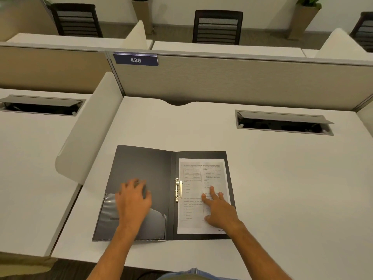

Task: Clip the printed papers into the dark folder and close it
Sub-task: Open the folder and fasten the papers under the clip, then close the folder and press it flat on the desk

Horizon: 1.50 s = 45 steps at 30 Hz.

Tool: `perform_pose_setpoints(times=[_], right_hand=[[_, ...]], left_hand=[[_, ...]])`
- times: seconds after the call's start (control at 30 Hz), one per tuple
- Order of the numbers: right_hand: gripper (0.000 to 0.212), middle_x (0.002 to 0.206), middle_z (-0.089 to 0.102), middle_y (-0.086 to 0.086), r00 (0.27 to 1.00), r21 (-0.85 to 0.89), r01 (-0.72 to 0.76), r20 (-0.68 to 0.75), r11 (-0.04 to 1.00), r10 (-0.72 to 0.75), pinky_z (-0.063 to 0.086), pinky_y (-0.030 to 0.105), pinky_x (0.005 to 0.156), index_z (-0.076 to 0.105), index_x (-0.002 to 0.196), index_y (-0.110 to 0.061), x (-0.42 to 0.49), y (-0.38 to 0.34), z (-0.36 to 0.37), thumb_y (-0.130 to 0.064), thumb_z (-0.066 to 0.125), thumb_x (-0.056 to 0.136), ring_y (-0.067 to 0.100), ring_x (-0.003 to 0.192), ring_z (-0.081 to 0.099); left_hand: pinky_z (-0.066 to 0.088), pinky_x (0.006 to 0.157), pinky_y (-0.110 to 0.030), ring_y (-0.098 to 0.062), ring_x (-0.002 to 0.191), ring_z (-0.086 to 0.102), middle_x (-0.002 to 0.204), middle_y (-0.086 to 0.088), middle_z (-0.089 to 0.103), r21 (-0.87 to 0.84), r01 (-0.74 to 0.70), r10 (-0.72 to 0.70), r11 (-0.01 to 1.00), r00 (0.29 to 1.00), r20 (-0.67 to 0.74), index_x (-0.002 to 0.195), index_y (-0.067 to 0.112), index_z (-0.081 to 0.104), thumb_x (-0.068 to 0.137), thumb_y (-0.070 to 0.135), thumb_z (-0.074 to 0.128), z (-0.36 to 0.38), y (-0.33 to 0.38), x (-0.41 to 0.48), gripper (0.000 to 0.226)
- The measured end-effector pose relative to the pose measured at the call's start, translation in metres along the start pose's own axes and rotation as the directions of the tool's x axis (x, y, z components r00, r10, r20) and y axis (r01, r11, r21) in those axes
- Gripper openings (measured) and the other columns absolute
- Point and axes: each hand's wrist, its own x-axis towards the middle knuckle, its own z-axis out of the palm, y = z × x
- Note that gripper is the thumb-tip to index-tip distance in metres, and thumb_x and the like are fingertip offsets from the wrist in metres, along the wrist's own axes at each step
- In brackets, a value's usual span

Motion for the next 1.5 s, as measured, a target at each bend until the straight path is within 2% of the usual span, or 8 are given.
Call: perform_pose_setpoints(times=[0.23,0.37,0.5,0.87,0.97,1.1,1.23,1.5], right_hand=[[0.086,0.188,-0.010,-0.004,1.000,-0.004,0.002,-0.010,1.000,-0.002,0.038,0.055,0.130,0.014,0.176,-0.041,-0.001,-0.001,0.001,-0.044,0.066,0.107,0.038,0.173,0.003],[0.086,0.188,-0.007,-0.004,1.000,-0.019,-0.003,-0.031,1.000,0.002,0.041,0.055,0.128,0.016,0.176,-0.041,-0.001,-0.002,0.004,-0.044,0.066,0.107,0.039,0.173,0.006],[0.085,0.188,-0.006,-0.003,0.998,-0.022,-0.014,-0.056,1.000,0.013,0.042,0.053,0.128,0.016,0.176,-0.041,-0.001,-0.003,0.007,-0.043,0.066,0.107,0.038,0.173,0.007],[0.060,0.180,0.038,-0.003,0.971,0.300,-0.050,-0.210,0.953,0.117,0.049,0.047,0.123,0.053,0.163,-0.033,-0.003,-0.002,0.004,-0.035,0.070,0.106,0.029,0.158,0.049],[0.047,0.163,0.060,0.007,0.935,0.719,-0.054,-0.208,0.693,0.289,0.056,0.045,0.114,0.066,0.151,-0.022,-0.006,0.006,-0.005,-0.024,0.073,0.105,0.031,0.140,0.064],[0.031,0.137,0.075,0.010,0.881,0.943,-0.047,-0.116,0.328,0.459,0.062,0.048,0.103,0.073,0.135,-0.015,-0.018,0.027,-0.015,-0.022,0.070,0.105,0.032,0.118,0.073],[0.011,0.116,0.078,0.007,0.858,0.986,-0.031,-0.059,0.165,0.511,0.058,0.037,0.079,0.075,0.115,-0.016,-0.031,0.046,-0.018,-0.022,0.070,0.107,0.031,0.112,0.072],[0.054,0.139,0.070,0.009,0.893,0.997,-0.071,0.068,-0.010,0.445,0.060,0.058,0.103,0.063,0.144,-0.013,-0.041,0.065,-0.023,-0.055,0.048,0.113,0.041,0.131,0.068]], left_hand=[[0.043,0.113,-0.071,-0.053,0.142,0.052,0.159,-0.024,0.053,-0.163,0.459,-0.422,0.873,0.880,0.216,0.163,0.017,0.036,0.098,0.047,0.073,-0.019,-0.095,0.006,0.081],[0.047,0.116,-0.063,-0.047,0.133,0.061,0.139,-0.021,0.070,-0.551,0.604,-0.468,0.576,0.796,0.384,0.157,0.026,0.047,0.102,0.042,0.070,-0.046,-0.112,0.013,0.061],[0.060,0.081,-0.046,-0.038,0.105,0.073,0.125,-0.013,0.076,-0.763,0.510,-0.385,0.398,0.847,0.365,0.137,0.035,0.066,0.106,0.032,0.065,-0.084,-0.096,0.005,0.031],[0.062,0.077,-0.027,-0.017,0.099,0.079,0.103,0.015,0.082,-0.806,0.360,-0.048,0.469,0.922,0.384,0.106,0.061,0.074,0.112,0.032,0.052,-0.060,0.027,-0.037,0.037],[0.064,0.085,-0.032,-0.017,0.102,0.079,0.104,0.019,0.082,-0.805,0.409,-0.066,0.429,0.903,0.424,0.104,0.073,0.069,0.101,0.059,0.048,-0.047,0.044,-0.041,0.026],[0.047,0.121,-0.058,-0.030,0.141,0.060,0.154,-0.003,0.063,-0.801,0.393,-0.065,0.452,0.910,0.409,0.153,0.039,0.054,0.097,0.068,0.044,-0.033,0.050,-0.039,0.064],[0.032,0.131,-0.055,-0.025,0.160,0.037,0.175,0.003,0.037,-0.733,0.304,0.012,0.608,0.920,0.392,0.167,0.036,0.034,0.097,0.078,0.042,-0.015,0.059,-0.041,0.082],[0.032,0.129,-0.057,-0.028,0.168,0.019,0.183,0.011,0.004,-0.458,0.111,0.115,0.882,0.892,0.438,0.170,0.045,0.010,0.090,0.088,0.037,0.039,0.074,-0.057,0.095]])
